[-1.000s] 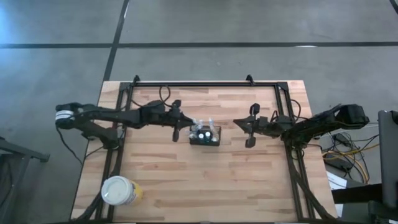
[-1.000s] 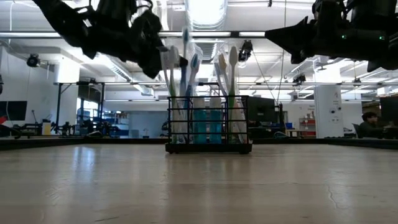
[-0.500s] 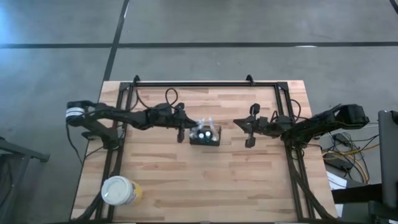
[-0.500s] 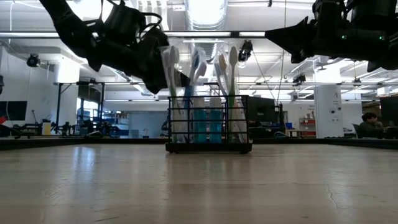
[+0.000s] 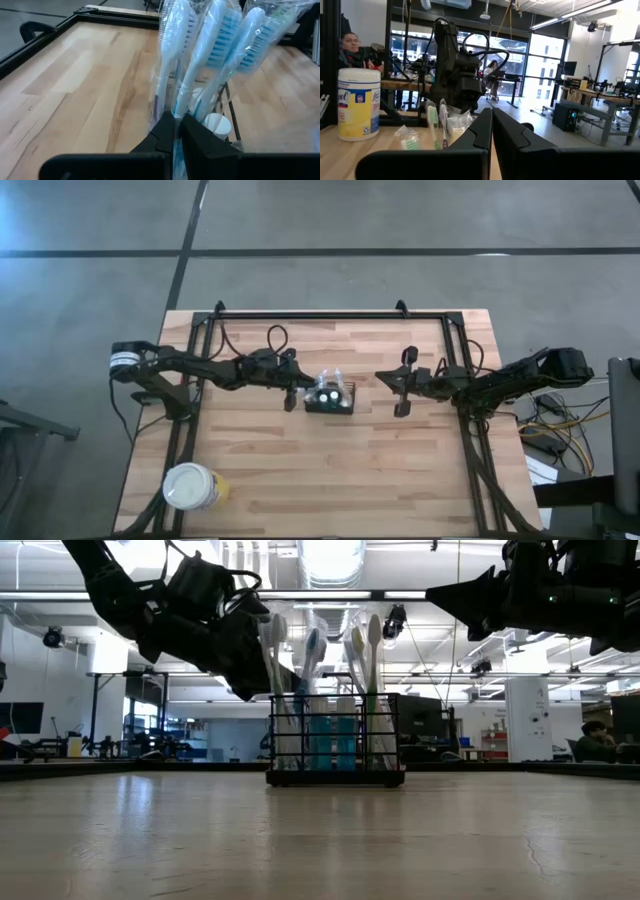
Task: Pick & Place toothbrushing station
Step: Put the blue toothbrush into the wire organizer, then return to Home Position
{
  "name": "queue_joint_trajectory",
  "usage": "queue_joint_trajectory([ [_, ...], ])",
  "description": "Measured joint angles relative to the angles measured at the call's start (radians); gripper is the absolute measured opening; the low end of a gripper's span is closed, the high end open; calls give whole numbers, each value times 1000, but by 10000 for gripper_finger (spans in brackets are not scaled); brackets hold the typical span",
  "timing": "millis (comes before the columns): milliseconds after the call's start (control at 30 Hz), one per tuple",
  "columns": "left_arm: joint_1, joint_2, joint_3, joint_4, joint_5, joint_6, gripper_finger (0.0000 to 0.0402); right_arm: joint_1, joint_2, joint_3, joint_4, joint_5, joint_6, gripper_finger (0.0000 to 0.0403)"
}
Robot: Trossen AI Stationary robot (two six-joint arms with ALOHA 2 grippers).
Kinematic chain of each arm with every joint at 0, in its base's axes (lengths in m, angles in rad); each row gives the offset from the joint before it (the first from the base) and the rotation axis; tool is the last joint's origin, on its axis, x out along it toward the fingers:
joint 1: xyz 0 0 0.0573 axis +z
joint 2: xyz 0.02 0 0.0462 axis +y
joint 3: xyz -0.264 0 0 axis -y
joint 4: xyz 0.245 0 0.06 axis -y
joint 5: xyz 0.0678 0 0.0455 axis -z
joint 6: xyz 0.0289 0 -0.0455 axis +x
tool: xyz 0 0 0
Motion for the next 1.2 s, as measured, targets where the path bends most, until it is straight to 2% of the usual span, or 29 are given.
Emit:
queue_joint_trajectory([
  [100,0,-1,-1,0,-1,-8,31,0,0,0,0,0,0,8],
  [333,1,-28,-7,-25,27,23,115,0,1,0,-1,0,0,8],
  [500,1,-70,-7,-36,35,35,155,0,1,0,-4,0,0,8],
  [833,1,-142,-7,-57,36,85,178,0,1,0,-18,-1,3,8],
  [1033,1,-323,-7,-136,23,178,179,0,1,0,-17,-1,3,8],
  [1200,1,-585,-6,-370,24,292,177,0,1,0,-24,-1,3,8],
])
